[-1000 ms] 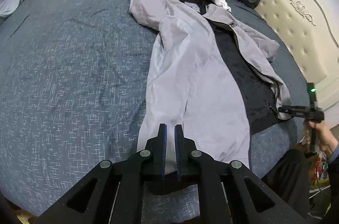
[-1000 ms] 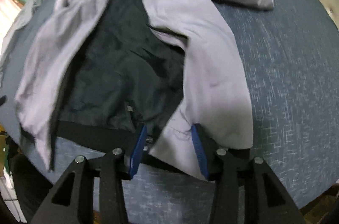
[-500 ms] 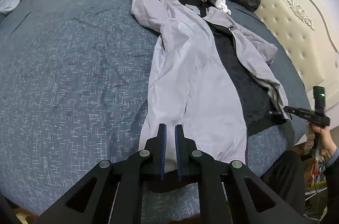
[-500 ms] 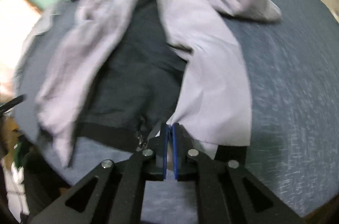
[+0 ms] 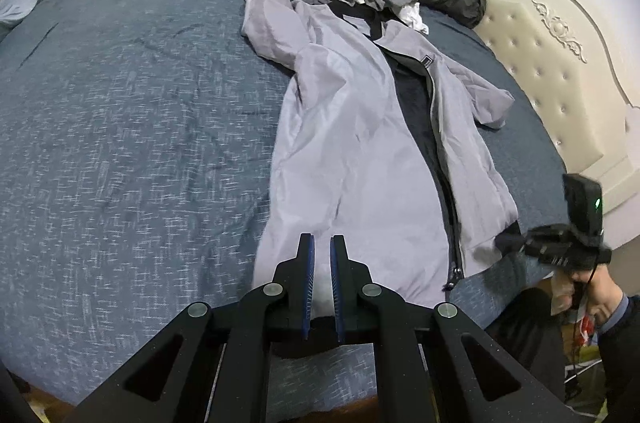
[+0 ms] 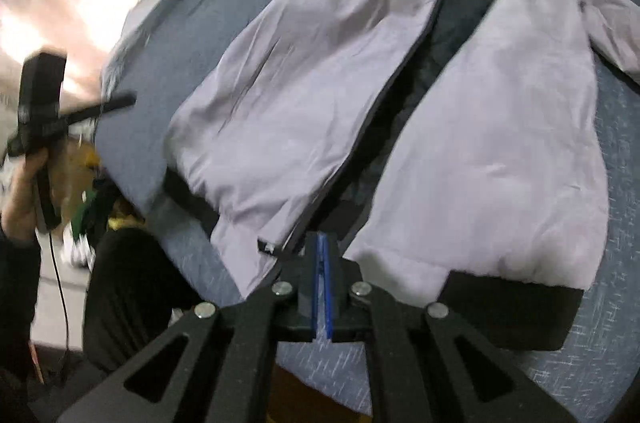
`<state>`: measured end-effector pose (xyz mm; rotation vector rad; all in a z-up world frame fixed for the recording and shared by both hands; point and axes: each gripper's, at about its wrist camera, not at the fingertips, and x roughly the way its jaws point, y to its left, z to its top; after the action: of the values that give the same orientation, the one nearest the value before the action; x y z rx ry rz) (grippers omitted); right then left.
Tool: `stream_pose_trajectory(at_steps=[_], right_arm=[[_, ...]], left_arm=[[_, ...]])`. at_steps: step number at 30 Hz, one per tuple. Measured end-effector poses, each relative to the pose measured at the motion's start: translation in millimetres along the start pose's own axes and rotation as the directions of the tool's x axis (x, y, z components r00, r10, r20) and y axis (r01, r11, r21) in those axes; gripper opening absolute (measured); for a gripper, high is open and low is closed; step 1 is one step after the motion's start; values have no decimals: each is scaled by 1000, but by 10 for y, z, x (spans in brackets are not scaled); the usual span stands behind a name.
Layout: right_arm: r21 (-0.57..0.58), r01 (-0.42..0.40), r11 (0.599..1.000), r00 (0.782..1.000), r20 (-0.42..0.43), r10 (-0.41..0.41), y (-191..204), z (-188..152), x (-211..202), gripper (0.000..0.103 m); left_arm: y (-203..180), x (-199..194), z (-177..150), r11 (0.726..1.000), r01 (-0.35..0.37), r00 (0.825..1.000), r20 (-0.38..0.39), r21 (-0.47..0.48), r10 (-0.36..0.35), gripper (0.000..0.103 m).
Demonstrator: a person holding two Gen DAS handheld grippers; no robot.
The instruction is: Fold clothes
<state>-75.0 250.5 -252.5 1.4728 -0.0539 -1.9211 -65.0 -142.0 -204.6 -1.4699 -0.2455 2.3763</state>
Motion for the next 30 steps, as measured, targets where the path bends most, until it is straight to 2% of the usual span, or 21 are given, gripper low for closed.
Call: stream_pose_trajectory(at_steps=[2, 5, 6, 7, 9, 11, 14, 18, 25, 26, 27, 28, 29, 30], right_arm=[[46, 12, 999, 999, 47, -14, -154, 1, -155, 2], [129, 78, 989, 992, 90, -90, -462, -46, -395, 8], [157, 98, 983, 988, 102, -115, -565, -62, -476, 18], [185, 118, 976, 983, 114, -141, -668, -78, -556, 34], [248, 145, 958, 976, 126, -180, -889, -141, -682, 46], [314, 149, 938, 977, 100, -188, -1137, -277, -691, 47], [349, 158, 924, 979, 66, -192, -1305, -407, -660, 51], [365, 110, 925, 988, 58, -140, -1338, -466, -496, 58], [324, 120, 938, 992, -5, -125, -1317, -395, -228, 58], [325, 125, 938, 991, -4, -130, -1323, -388, -208, 56], [326, 120, 938, 992, 1, -128, -1320, -384, -198, 45], [327, 112, 938, 993, 8, -121, -1315, -379, -190, 33], [323, 109, 940, 993, 14, -120, -1301, -377, -199, 28], [315, 110, 943, 992, 20, -122, -1282, -377, -217, 18]], left_arm=[[77, 15, -12, 1000, -6, 1000, -7, -11, 6, 13], [195, 98, -35, 1000, -2, 1000, -23, -31, 1, 29], [228, 140, -46, 999, 7, 1000, -30, -38, -8, 30], [261, 181, -56, 999, 15, 999, -37, -45, -17, 30], [316, 278, -86, 998, 30, 998, -57, -63, -34, 30], [337, 361, -115, 997, 33, 996, -79, -68, -39, 33], [354, 477, -161, 996, 47, 992, -112, -72, -55, 45], [348, 575, -219, 997, 47, 988, -147, -60, -56, 47], [331, 742, -281, 998, 45, 979, -197, -50, -54, 48], [335, 772, -285, 998, 40, 978, -204, -51, -50, 48], [338, 802, -289, 998, 35, 977, -210, -53, -46, 47], [334, 822, -291, 998, 38, 976, -212, -52, -49, 42], [325, 834, -290, 998, 40, 976, -213, -50, -50, 21], [310, 841, -287, 999, 34, 975, -216, -43, -42, 10]])
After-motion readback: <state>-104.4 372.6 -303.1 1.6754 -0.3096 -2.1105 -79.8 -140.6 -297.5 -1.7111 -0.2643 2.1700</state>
